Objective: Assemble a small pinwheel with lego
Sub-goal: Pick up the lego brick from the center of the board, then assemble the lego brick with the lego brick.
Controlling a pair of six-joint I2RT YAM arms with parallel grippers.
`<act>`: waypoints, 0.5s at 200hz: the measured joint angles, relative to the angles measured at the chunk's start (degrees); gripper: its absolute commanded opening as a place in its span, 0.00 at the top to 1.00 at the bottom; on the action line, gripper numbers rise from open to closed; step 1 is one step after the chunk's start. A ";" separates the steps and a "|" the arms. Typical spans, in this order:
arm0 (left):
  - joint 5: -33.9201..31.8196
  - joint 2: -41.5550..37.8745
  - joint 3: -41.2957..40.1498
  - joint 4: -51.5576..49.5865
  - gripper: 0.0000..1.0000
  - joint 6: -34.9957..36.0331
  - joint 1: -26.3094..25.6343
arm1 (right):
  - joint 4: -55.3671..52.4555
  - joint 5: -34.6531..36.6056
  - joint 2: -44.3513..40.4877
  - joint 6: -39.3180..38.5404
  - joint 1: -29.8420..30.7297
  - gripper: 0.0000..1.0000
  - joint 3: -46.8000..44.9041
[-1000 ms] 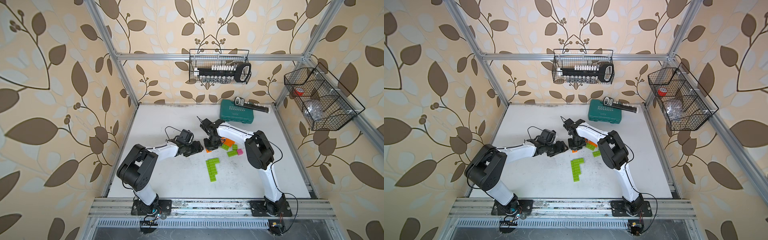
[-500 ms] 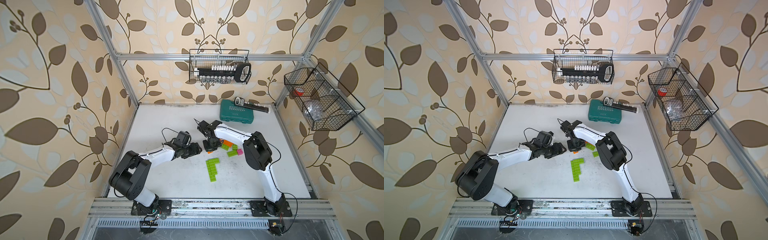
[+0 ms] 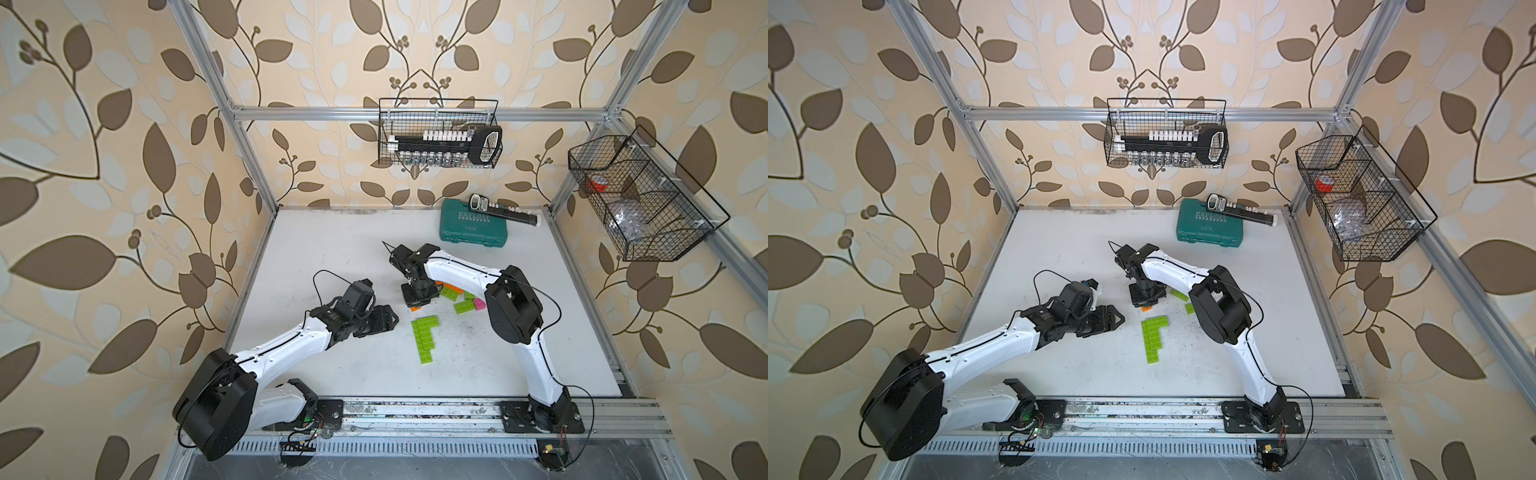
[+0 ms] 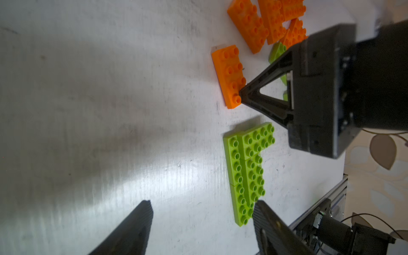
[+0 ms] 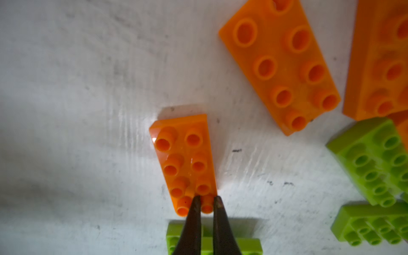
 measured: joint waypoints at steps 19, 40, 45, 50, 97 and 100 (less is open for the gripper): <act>-0.94 -1.49 -1.44 -0.66 0.25 -0.90 -1.14 | 0.28 -0.26 -2.73 2.01 2.16 0.92 -1.49; -1.51 -2.32 -2.80 -1.14 0.25 -1.64 -1.62 | 0.44 -0.57 -6.12 4.72 4.63 0.92 -3.82; -1.84 -2.45 -3.02 -1.25 0.25 -1.81 -1.88 | 0.48 -0.61 -6.67 5.40 5.16 0.92 -4.31; -2.03 -2.51 -3.21 -1.31 0.25 -2.01 -1.86 | 0.50 -0.59 -7.19 6.03 5.64 0.92 -4.81; -2.36 -2.58 -3.80 -1.29 0.25 -2.91 -1.90 | 1.97 -0.52 -9.31 11.89 7.63 0.92 -11.28; -2.38 -2.58 -3.80 -1.29 0.25 -2.91 -1.92 | 2.08 -0.55 -9.31 12.13 7.63 0.92 -11.56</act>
